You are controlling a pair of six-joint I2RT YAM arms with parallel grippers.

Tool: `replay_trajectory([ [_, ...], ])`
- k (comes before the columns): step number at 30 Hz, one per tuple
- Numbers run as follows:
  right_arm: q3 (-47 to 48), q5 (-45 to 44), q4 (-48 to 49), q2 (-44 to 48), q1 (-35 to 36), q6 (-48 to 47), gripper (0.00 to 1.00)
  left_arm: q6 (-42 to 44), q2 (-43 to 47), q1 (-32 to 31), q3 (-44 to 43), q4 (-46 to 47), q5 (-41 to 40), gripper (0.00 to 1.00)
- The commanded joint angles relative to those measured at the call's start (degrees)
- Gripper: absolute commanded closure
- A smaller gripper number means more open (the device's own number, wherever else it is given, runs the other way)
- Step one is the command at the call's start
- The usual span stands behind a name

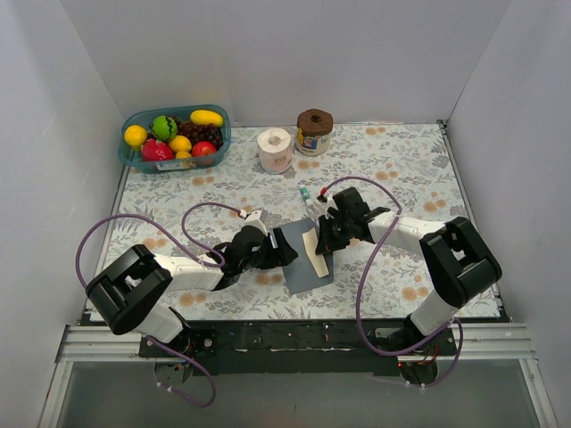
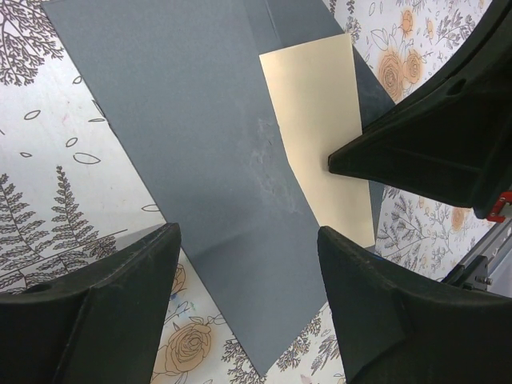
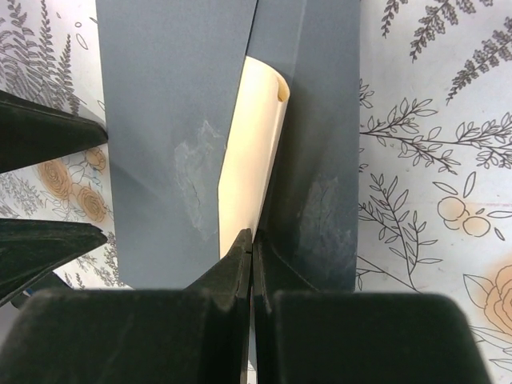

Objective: Place the letter into the envelope and seal it

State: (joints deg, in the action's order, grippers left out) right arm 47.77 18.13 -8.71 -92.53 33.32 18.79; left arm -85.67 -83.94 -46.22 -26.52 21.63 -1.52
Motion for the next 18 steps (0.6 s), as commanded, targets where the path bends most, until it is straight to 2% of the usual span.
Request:
replay_trajectory([
  [1,-0.66,-0.02,1.86,-0.98,-0.27,-1.21,0.99,1.47,-1.23,0.07,0.77,-7.48,-2.26,0.3],
  [11,-0.13,1.73,1.59,-2.74,-0.27,-2.35,0.99,2.61,-1.49,0.16,0.42,-8.0,-2.87,0.3],
  [18,-0.66,5.24,2.11,-2.65,-0.45,-3.14,0.99,3.93,-0.52,2.53,0.68,-8.18,-2.35,0.3],
])
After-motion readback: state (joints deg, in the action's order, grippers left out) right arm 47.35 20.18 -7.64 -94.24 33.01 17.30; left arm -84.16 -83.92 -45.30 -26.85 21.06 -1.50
